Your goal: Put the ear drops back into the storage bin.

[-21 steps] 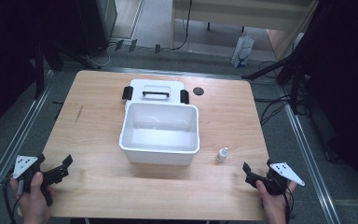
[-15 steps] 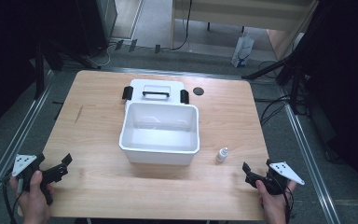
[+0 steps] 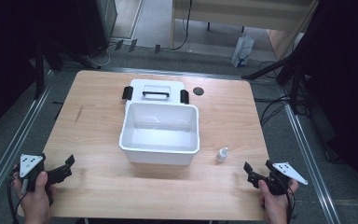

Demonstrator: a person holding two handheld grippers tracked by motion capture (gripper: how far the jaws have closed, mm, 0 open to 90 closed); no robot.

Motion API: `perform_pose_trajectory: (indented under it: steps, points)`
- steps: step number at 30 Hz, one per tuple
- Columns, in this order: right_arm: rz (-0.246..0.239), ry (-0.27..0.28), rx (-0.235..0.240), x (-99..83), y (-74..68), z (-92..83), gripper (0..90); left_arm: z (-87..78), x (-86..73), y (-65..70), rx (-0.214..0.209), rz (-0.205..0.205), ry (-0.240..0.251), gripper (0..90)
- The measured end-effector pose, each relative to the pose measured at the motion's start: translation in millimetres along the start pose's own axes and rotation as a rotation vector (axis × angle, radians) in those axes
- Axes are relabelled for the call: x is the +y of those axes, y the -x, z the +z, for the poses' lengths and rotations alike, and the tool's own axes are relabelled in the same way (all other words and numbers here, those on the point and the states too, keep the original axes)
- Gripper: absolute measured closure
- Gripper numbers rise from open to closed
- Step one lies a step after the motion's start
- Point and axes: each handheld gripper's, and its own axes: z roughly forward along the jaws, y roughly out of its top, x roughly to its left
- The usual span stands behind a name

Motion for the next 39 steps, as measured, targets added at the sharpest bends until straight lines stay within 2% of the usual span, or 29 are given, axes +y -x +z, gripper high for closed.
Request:
perform_pose_trajectory:
  steps: [3, 4, 7, 11, 14, 17, 25, 28, 33, 35, 36, 37, 39]
  points:
    - [0.002, -0.015, 0.005, 1.4, 0.6, 2.0, 6.2, 1.0, 0.3, 2.0, 0.017, 0.012, -0.003, 0.3]
    - [-0.011, -0.023, 0.003, 1.4, -1.1, 2.5, 8.7, 1.8, 0.6, 4.3, 0.023, 0.028, 0.009, 0.3]
    - [-0.012, -0.029, 0.002, 1.9, -1.0, 2.4, 12.1, 1.9, 0.5, 7.4, 0.034, 0.052, 0.016, 0.3]
    - [-0.004, -0.043, 0.012, 2.7, 0.6, 1.3, 12.9, 1.7, 0.3, 7.3, 0.032, 0.044, 0.025, 0.3]
    - [-0.016, -0.055, 0.012, 2.7, -0.1, 0.2, 13.5, 1.6, 0.3, 7.4, 0.032, 0.045, 0.024, 0.3]
    - [-0.054, -0.089, 0.01, 3.0, -2.0, -1.6, 14.7, 1.7, 0.1, 8.2, 0.036, 0.053, 0.026, 0.2]
    - [-0.115, -0.138, 0.022, 10.4, -6.1, 0.5, 17.2, 2.3, 0.6, 7.6, 0.021, 0.055, 0.015, 0.3]
    - [-0.147, -0.171, 0.039, 16.1, -10.4, 2.8, 17.2, 3.2, 0.6, 9.4, 0.023, 0.074, 0.01, 0.3]
    - [-0.228, -0.235, 0.041, 24.0, -16.9, 6.0, 16.9, 3.6, 0.8, 9.2, 0.002, 0.081, 0.004, 0.3]
    - [-0.241, -0.244, 0.042, 25.5, -17.9, 6.2, 16.8, 3.6, 0.9, 9.0, 0.0, 0.08, 0.002, 0.3]
    - [-0.274, -0.273, 0.043, 30.1, -20.9, 6.9, 16.6, 3.6, 1.0, 8.7, -0.001, 0.078, -0.001, 0.3]
    - [-0.287, -0.289, 0.046, 32.4, -22.5, 7.1, 16.6, 3.6, 1.1, 8.6, -0.003, 0.078, -0.002, 0.3]
    - [-0.326, -0.307, 0.037, 37.5, -25.8, 7.4, 17.0, 3.6, 1.1, 8.5, -0.003, 0.079, -0.004, 0.3]
